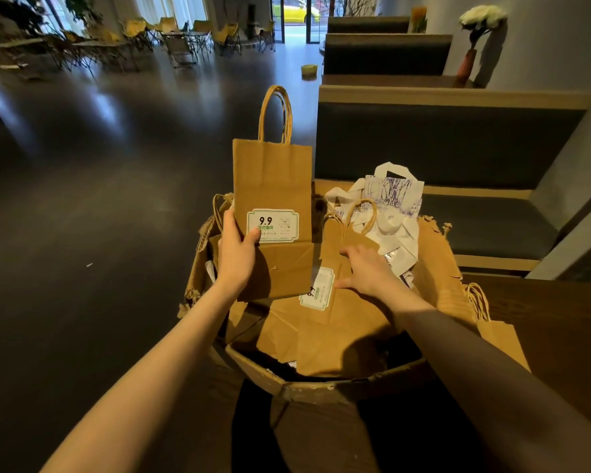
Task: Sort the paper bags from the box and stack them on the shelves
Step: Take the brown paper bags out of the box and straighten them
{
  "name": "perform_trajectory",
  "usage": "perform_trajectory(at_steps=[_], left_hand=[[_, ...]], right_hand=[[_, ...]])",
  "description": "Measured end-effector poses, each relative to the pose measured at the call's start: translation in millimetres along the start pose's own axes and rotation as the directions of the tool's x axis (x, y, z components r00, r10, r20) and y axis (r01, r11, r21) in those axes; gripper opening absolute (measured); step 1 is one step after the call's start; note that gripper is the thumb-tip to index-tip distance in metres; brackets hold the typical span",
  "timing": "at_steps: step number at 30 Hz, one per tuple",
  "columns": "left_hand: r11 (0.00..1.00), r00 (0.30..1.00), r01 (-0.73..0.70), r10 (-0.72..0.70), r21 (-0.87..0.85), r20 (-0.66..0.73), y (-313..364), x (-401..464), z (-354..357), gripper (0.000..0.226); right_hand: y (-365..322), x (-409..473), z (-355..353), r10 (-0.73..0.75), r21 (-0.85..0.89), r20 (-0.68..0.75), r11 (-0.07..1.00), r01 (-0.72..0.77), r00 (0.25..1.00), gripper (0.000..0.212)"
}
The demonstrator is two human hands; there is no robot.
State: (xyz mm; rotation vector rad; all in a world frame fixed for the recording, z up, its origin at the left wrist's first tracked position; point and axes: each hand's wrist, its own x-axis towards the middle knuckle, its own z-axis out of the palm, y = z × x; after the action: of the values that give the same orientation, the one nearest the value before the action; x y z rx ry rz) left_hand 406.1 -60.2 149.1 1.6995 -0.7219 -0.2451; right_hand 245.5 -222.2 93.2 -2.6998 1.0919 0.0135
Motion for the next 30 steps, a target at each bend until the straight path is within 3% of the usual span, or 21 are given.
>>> perform_trajectory(at_steps=[5, 10, 14, 17, 19, 23, 25, 30], left_hand=[[0.998, 0.999, 0.043, -0.044, -0.040, -0.030, 2, -1, -1, 0.039], [0.997, 0.998, 0.063, -0.064, -0.051, -0.025, 3, -2, -2, 0.037], [0.995, 0.996, 0.080, -0.082, -0.067, -0.035, 7, -5, -3, 0.036], [0.993, 0.995, 0.090, -0.093, -0.078, -0.043, 12, -8, -4, 0.035], [0.992, 0.994, 0.099, -0.103, -0.083, -0.043, 14, -8, -5, 0.034], [0.991, 0.993, 0.108, -0.111, -0.079, -0.040, 24, -13, -2, 0.036], [0.989, 0.991, 0.127, -0.130, -0.071, -0.035, 27, -15, -1, 0.037], [0.989, 0.991, 0.129, -0.131, -0.075, -0.014, 26, -18, 1, 0.041]], right_hand=[[1, -6, -4, 0.013, 0.098, 0.098, 0.995, -0.023, 0.995, 0.061], [-7, -17, -4, 0.029, 0.083, 0.188, 0.995, -0.046, 0.982, 0.081], [-9, -15, -5, 0.000, 0.225, 0.266, 0.972, -0.063, 0.964, 0.056], [-3, -17, -14, -0.002, 0.356, 0.213, 0.931, -0.076, 0.977, 0.037], [5, -21, -24, 0.051, 0.452, 0.128, 0.886, -0.103, 0.991, 0.043], [17, -38, -40, 0.214, 0.721, -0.006, 0.678, -0.145, 0.977, 0.043], [19, -46, -39, 0.234, 0.796, 0.043, 0.580, -0.175, 0.971, 0.041], [17, -55, -27, 0.201, 0.664, 0.318, 0.651, -0.369, 0.927, 0.035]])
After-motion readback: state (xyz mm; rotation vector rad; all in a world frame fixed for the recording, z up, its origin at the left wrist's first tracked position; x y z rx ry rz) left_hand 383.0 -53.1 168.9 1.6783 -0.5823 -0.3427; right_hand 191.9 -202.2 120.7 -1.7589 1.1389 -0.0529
